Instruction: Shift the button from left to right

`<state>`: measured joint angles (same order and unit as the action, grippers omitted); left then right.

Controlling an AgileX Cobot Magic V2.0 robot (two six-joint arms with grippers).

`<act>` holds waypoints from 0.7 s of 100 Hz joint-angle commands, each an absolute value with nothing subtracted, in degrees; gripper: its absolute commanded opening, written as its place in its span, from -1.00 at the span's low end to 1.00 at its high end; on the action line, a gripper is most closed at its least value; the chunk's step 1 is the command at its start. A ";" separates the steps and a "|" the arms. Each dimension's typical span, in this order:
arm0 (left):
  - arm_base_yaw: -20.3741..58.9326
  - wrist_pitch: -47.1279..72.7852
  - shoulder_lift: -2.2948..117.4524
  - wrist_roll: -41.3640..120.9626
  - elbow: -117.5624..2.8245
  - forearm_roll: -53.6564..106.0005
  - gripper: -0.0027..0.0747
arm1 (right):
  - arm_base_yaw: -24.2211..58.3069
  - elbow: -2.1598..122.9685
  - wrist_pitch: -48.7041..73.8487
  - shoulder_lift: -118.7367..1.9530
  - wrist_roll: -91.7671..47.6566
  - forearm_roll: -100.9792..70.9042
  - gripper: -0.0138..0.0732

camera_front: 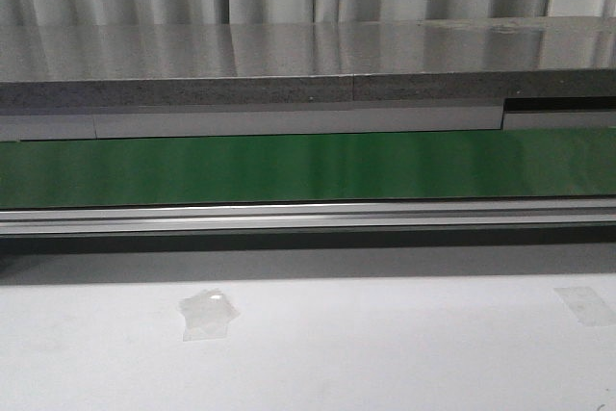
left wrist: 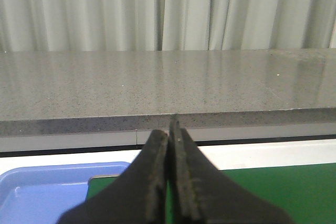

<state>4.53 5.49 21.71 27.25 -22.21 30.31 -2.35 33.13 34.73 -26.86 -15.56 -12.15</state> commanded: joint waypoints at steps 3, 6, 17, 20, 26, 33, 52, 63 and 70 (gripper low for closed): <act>4.87 2.14 22.00 27.13 -23.79 31.07 -0.98 | -2.34 34.60 32.68 -24.13 -16.08 -13.64 0.49; 4.87 2.14 22.00 27.13 -23.79 31.07 -0.98 | -2.34 34.60 32.70 -23.60 -16.08 -13.64 0.48; 4.87 2.14 22.00 27.13 -23.79 31.07 -0.98 | -2.34 34.60 32.68 -23.13 -16.08 -13.57 0.37; 4.87 2.14 22.00 27.13 -23.79 31.07 -0.98 | -2.39 34.60 32.68 -23.19 -16.08 -13.57 0.32; 4.87 2.14 22.00 27.13 -23.79 31.07 -0.98 | -2.39 34.60 32.68 -23.19 -16.08 -13.62 0.17; 4.87 2.14 22.00 27.13 -23.79 31.07 -0.98 | -2.39 34.60 32.63 -23.19 -16.08 -13.62 -0.04; 4.87 2.14 22.00 27.13 -23.79 31.07 -0.98 | -2.39 34.60 32.64 -23.19 -16.08 -13.62 -0.68; 4.87 2.14 22.00 27.13 -23.79 31.07 -0.98 | -2.39 34.60 32.69 -23.19 -16.08 -13.62 -0.83; 4.87 2.14 22.00 27.13 -23.79 31.07 -0.98 | -2.39 34.60 32.63 -23.19 -16.08 -13.62 -0.84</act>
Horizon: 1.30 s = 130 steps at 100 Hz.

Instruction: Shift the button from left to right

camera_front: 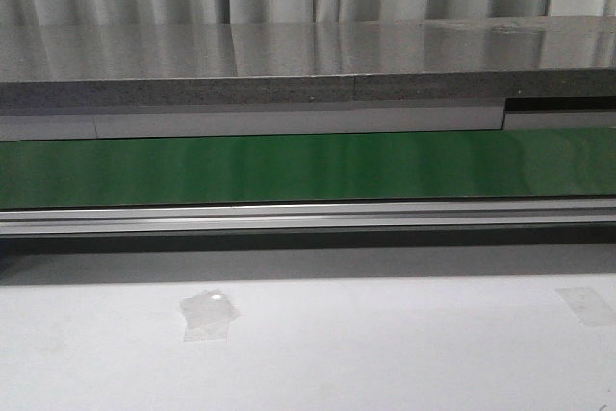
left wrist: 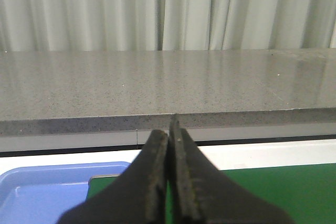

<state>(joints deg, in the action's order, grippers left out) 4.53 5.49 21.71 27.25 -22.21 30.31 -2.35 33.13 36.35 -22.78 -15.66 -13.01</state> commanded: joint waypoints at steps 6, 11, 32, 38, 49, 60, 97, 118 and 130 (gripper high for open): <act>4.87 2.14 22.00 27.13 -23.79 31.07 -0.98 | -2.39 34.60 32.69 -23.19 -16.08 -13.62 -0.84; 4.87 2.14 22.00 27.13 -23.79 31.07 -0.98 | -2.39 34.60 32.69 -23.19 -16.08 -13.62 -0.84; 4.87 2.14 22.00 27.13 -23.79 31.07 -0.98 | -2.39 34.60 32.69 -23.19 -16.08 -13.62 -0.84; 4.87 2.14 22.00 27.13 -23.79 31.07 -0.98 | -2.39 34.60 32.69 -23.19 -16.08 -13.62 -0.84; 4.87 2.14 22.00 27.13 -23.79 31.07 -0.98 | -2.39 34.60 32.69 -23.19 -16.08 -13.62 -0.84; 4.87 2.14 22.00 27.13 -23.79 31.07 -0.98 | -2.39 34.60 32.63 -23.19 -16.08 -13.62 -0.84; 4.87 2.14 22.00 27.13 -23.79 31.07 -0.98 | 2.27 28.94 25.13 -18.08 -14.59 -11.06 -0.84; 4.87 2.14 22.00 27.13 -23.79 31.07 -0.98 | 4.51 21.61 20.84 -9.59 -5.90 -3.85 -0.84; 4.87 2.14 22.00 27.13 -23.79 31.07 -0.98 | 4.51 16.43 18.58 -5.21 -3.41 -2.55 -0.84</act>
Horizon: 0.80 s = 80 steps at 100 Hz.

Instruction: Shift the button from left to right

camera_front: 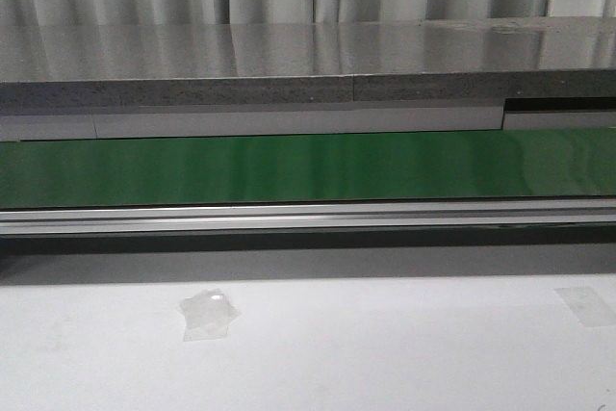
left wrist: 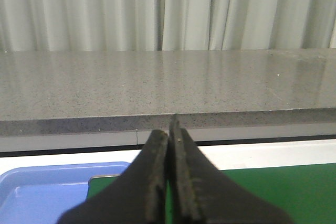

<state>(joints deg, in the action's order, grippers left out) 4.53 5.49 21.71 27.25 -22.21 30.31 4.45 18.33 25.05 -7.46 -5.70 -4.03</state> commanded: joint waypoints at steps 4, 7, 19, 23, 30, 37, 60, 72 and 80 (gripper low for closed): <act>4.87 2.14 22.00 27.13 -23.79 31.07 -0.98 | 4.39 14.61 17.84 -3.70 -2.87 -2.42 -0.84; 4.87 2.14 22.00 27.13 -23.79 31.07 -0.98 | 4.40 13.42 17.31 -2.73 -2.76 -2.35 -0.84; 4.87 2.14 22.00 27.13 -23.79 31.07 -0.98 | 4.33 8.84 15.10 1.30 -2.61 -2.33 -0.84; 4.87 2.14 22.00 27.13 -23.79 31.07 -0.98 | 4.27 7.52 14.22 1.80 -2.55 -2.33 -0.84; 4.87 2.14 22.12 27.13 -23.79 31.07 -0.98 | 4.22 5.78 12.40 1.68 -2.48 -2.28 -0.84; 4.87 2.14 22.12 27.13 -23.79 31.07 -0.98 | 4.22 4.23 10.67 1.68 -2.47 -2.28 -0.84; 4.87 2.14 22.12 27.13 -23.79 31.07 -0.98 | 4.22 0.52 6.01 1.68 -2.47 -2.28 -0.84; 4.87 2.14 22.12 27.13 -23.79 31.07 -0.98 | 4.22 -0.71 4.27 1.68 -2.42 -2.39 -0.84; 4.87 2.14 22.12 27.13 -23.79 31.07 -0.98 | 4.22 -0.71 4.05 1.68 -2.42 -2.34 -0.84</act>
